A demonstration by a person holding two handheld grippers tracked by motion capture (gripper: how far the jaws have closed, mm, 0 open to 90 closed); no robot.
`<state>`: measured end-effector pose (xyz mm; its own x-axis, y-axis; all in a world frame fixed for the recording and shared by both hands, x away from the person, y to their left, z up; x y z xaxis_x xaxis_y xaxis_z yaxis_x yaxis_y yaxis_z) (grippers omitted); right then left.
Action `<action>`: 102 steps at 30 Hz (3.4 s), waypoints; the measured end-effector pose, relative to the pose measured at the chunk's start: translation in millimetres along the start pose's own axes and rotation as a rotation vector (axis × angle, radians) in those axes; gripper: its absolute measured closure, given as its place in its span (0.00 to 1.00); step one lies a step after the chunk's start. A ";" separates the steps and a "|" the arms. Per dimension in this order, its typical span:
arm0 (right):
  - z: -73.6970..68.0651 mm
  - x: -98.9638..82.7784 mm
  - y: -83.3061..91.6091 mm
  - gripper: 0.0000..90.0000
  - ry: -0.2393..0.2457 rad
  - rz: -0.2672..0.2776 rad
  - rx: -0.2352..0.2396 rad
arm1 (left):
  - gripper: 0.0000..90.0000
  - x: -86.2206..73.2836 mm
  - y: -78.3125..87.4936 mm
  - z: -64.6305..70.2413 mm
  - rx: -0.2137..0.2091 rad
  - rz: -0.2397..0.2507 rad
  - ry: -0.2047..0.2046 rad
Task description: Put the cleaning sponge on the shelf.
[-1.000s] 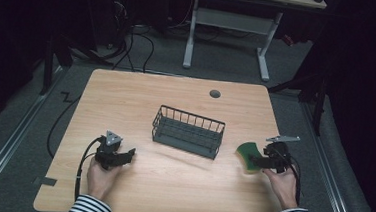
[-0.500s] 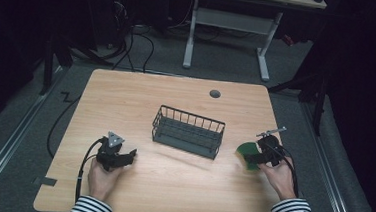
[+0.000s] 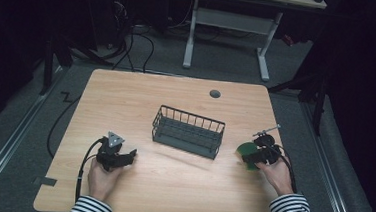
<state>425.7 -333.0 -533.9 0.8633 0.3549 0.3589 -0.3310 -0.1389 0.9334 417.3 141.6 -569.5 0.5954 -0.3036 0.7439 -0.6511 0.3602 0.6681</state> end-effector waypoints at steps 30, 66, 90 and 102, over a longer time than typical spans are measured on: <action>2.8 0.4 17.6 0.34 -0.043 0.054 0.055 | 0.34 0.0 0.0 0.1 -0.001 0.000 0.000; -26.5 54.3 98.4 0.34 0.102 0.211 0.051 | 0.33 -0.1 0.0 0.3 0.000 -0.002 -0.003; -77.4 112.6 102.1 0.34 0.226 0.236 0.089 | 0.33 -0.5 0.4 1.2 -0.001 -0.001 -0.002; -99.2 130.1 85.0 0.34 0.269 0.241 0.087 | 0.33 -0.6 0.4 1.3 -0.002 -0.001 -0.003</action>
<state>472.1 -206.9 -407.6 0.6301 0.5310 0.5666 -0.4687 -0.3217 0.8227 416.2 140.8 -569.7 0.5947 -0.3064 0.7433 -0.6495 0.3617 0.6688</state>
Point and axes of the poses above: each handheld gripper's, and its own axes: y roughly backward along the jaws, x roughly out of its top, z roughly to its right, the point moved 5 cm from there along -y, roughly forward along the jaws
